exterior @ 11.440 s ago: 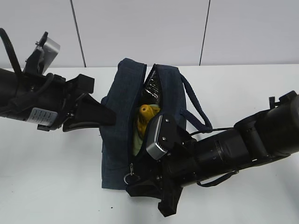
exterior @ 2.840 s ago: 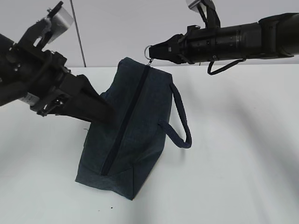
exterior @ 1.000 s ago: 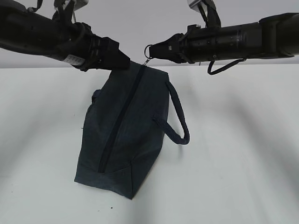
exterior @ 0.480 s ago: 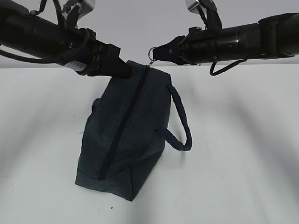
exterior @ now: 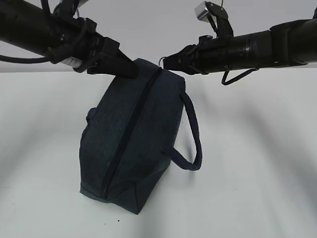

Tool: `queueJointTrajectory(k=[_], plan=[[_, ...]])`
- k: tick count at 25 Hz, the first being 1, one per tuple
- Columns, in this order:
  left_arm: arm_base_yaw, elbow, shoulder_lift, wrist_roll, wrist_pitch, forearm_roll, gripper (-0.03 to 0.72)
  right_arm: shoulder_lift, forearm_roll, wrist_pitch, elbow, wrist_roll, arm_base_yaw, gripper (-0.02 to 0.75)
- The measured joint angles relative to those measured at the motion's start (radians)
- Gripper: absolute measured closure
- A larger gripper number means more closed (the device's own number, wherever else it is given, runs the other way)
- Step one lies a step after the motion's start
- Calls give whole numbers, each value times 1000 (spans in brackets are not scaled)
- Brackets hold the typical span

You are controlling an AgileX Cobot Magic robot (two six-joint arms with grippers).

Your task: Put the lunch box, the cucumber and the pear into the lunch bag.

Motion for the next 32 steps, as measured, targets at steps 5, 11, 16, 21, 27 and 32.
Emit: queueJointTrajectory(k=[5, 11, 16, 21, 27, 32], plan=[[0, 2, -29, 0, 24, 8, 665, 26, 4, -10, 0, 0, 0, 732], [0, 2, -36, 0, 27, 8, 665, 65, 23, -10, -2, 0, 0, 732], [0, 3, -36, 0, 23, 8, 665, 75, 31, -6, -2, 0, 0, 732], [0, 3, -36, 0, 18, 6, 665, 76, 60, -6, -2, 0, 0, 732], [0, 3, -29, 0, 5, -10, 666, 76, 96, -29, -2, -20, 0, 643], [0, 3, -16, 0, 4, -23, 666, 79, 127, -70, -2, -67, -2, 377]])
